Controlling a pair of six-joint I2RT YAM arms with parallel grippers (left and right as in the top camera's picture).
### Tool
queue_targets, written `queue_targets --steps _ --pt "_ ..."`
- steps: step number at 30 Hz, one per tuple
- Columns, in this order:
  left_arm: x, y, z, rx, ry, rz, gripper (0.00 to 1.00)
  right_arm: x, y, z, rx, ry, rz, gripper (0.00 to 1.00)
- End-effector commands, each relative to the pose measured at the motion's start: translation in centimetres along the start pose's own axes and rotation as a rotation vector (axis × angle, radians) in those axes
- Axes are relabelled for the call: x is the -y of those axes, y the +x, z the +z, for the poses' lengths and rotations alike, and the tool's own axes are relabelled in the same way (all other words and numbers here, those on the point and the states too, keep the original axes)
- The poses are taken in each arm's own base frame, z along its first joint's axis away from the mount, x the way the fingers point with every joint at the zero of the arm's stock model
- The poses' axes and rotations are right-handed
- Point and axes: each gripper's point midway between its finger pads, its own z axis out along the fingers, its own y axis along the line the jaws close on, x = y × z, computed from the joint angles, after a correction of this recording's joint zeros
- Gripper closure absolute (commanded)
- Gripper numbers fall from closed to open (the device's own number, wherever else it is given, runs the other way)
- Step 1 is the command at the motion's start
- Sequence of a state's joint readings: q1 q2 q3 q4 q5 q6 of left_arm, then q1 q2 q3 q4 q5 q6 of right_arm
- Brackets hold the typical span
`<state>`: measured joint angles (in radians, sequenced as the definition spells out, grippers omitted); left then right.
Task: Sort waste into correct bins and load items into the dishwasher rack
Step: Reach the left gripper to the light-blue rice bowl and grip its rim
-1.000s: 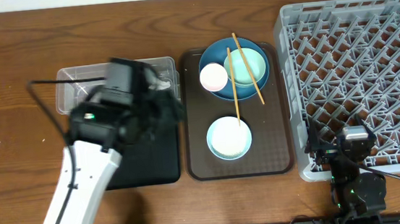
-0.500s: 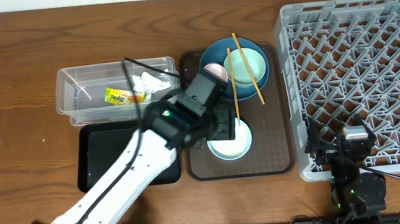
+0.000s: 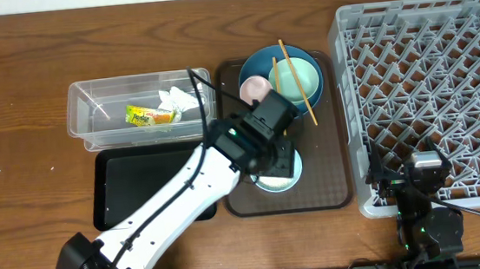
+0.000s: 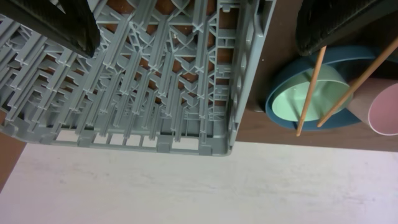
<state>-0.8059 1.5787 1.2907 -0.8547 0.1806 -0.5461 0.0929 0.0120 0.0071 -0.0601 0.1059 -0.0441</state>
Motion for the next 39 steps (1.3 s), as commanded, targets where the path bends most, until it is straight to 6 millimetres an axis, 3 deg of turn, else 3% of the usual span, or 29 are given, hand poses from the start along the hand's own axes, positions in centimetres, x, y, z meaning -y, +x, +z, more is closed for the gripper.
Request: queue_targets --steps 1,7,13,18,22,31,39 --pt "0.9 1.0 0.5 -0.011 -0.003 0.043 0.4 0.3 0.1 0.0 -0.003 0.016 0.013 0.01" --pt "3.3 1.6 0.7 0.016 0.028 0.11 0.45 0.3 0.1 0.0 -0.003 0.017 0.014 0.01" --pt "3.2 1.0 0.7 0.115 -0.068 0.13 0.45 0.3 0.1 0.0 -0.003 0.017 0.013 0.01" --pt "4.3 0.9 1.3 0.138 -0.058 0.155 0.5 0.3 0.1 0.0 -0.003 0.017 0.013 0.01" --pt "4.5 1.0 3.0 0.12 -0.075 0.165 0.53 0.3 0.1 0.0 -0.003 0.017 0.013 0.01" --pt "2.9 1.1 7.7 0.069 -0.18 0.168 0.57 0.3 0.1 0.0 -0.003 0.017 0.013 0.01" --pt "2.5 0.8 9.3 0.078 -0.208 0.169 0.59 0.3 0.1 0.0 -0.003 0.017 0.013 0.01"
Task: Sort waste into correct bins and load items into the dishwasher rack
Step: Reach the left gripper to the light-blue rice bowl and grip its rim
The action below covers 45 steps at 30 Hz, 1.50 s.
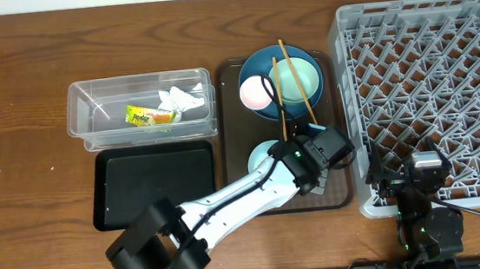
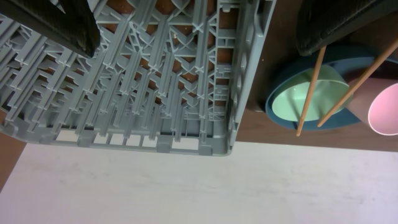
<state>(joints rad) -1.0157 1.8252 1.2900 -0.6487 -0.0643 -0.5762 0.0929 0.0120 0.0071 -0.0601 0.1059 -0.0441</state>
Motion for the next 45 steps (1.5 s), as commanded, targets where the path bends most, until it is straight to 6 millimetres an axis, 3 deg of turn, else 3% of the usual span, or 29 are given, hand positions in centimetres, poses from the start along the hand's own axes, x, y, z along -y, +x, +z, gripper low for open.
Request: queue_targets --steps 1,7,17,23,28,35,40,45 --pt "-0.7 0.2 0.9 0.0 -0.043 0.002 0.59 0.3 0.1 0.0 -0.003 0.017 0.013 0.01" --pt "-1.4 0.8 2.6 -0.022 -0.093 0.009 0.6 0.3 0.1 0.0 -0.003 0.017 0.013 0.01" --pt "-1.7 1.2 2.9 -0.043 -0.107 0.013 0.7 0.3 0.1 0.0 -0.003 0.017 0.013 0.01" --pt "-3.2 3.0 2.5 -0.116 -0.167 0.03 0.7 0.3 0.1 0.0 -0.003 0.017 0.014 0.01" --pt "-5.8 3.9 1.8 -0.142 -0.29 0.056 0.72 0.3 0.1 0.0 -0.003 0.016 0.013 0.01" --pt "-7.1 5.2 1.1 -0.202 -0.347 0.074 0.71 0.3 0.1 0.0 -0.003 0.017 0.013 0.01" --pt "-7.0 4.9 0.7 -0.192 -0.34 0.07 0.67 0.3 0.1 0.0 -0.003 0.016 0.013 0.01" --pt "-7.0 3.3 -0.8 -0.14 -0.306 0.033 0.61 0.3 0.1 0.0 -0.003 0.016 0.013 0.01"
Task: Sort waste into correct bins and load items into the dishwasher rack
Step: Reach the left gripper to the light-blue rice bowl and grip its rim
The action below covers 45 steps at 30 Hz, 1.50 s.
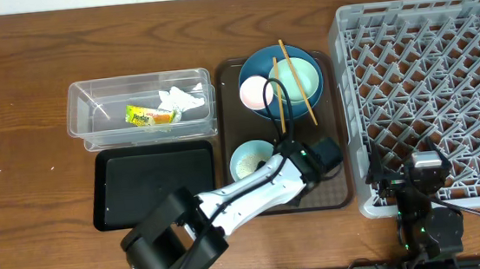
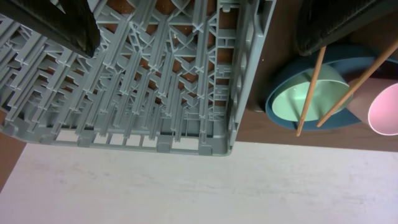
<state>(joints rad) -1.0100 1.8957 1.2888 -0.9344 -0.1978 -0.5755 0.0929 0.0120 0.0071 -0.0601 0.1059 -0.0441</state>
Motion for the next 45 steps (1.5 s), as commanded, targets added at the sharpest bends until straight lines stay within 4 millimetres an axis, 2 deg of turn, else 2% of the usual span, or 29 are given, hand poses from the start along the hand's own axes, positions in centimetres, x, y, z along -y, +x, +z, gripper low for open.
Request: queue_targets --steps 1,6,11,14,32,43,45 --pt "-1.2 -1.6 -2.1 0.069 0.022 -0.049 0.61 0.3 0.1 0.0 -0.003 0.017 0.014 0.01" --pt "-1.8 -2.7 -3.2 0.112 0.061 -0.096 0.6 0.3 0.1 0.0 -0.003 0.016 0.013 0.01" --pt "0.5 -3.4 -3.2 0.119 0.173 -0.105 0.61 0.3 0.1 0.0 -0.003 0.017 0.013 0.01" --pt "1.1 -3.7 -3.0 0.131 0.201 -0.109 0.61 0.3 0.1 0.0 -0.003 0.017 0.013 0.01" --pt "0.5 -4.3 -2.1 0.178 0.16 -0.12 0.62 0.3 0.1 0.0 -0.003 0.017 0.013 0.01" --pt "0.9 -4.0 -0.2 0.203 0.177 -0.127 0.62 0.3 0.1 0.0 -0.003 0.016 0.013 0.01" --pt "1.0 -4.2 -0.2 0.213 0.184 -0.13 0.66 0.3 0.1 0.0 -0.003 0.017 0.013 0.01"
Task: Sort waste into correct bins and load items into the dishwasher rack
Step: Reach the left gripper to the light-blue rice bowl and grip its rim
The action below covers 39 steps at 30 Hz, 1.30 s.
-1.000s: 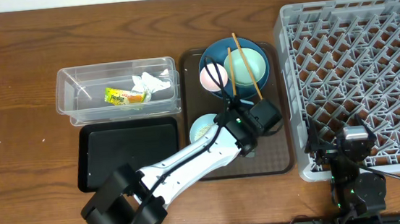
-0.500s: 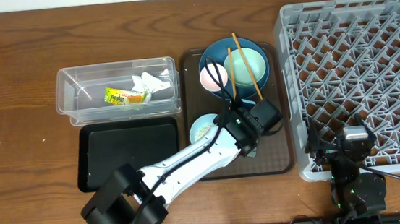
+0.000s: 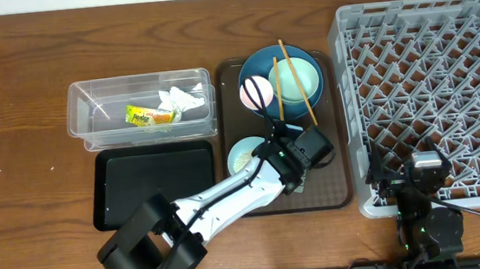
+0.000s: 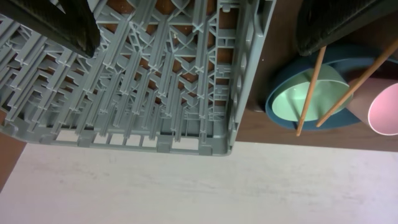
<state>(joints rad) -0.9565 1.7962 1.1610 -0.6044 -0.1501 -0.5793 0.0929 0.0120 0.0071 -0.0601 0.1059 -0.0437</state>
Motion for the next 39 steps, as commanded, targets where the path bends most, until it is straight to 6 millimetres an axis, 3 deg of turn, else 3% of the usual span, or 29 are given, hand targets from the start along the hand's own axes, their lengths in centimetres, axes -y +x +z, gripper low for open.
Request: queue_targets --steps 1,15,23,28,31,39 --pt "-0.4 -0.2 0.2 0.017 -0.017 -0.003 0.67 0.3 0.1 0.0 -0.003 0.017 0.013 0.01" --pt "-1.6 0.0 1.1 0.053 -0.07 -0.003 0.69 0.3 0.1 0.0 -0.003 0.017 0.013 0.01" --pt "-1.5 -0.1 1.1 0.057 -0.066 -0.004 0.81 0.3 0.1 0.0 -0.003 0.017 0.013 0.01" --pt "-1.6 0.0 1.1 0.051 -0.07 -0.002 0.81 0.3 0.1 0.0 -0.003 0.017 0.013 0.01" --pt "-1.7 0.1 1.1 0.047 -0.073 -0.001 0.88 0.3 0.1 0.0 -0.003 0.017 0.013 0.01" --pt "-1.8 0.6 1.1 0.027 -0.075 0.003 0.94 0.3 0.1 0.0 -0.003 0.017 0.013 0.01"
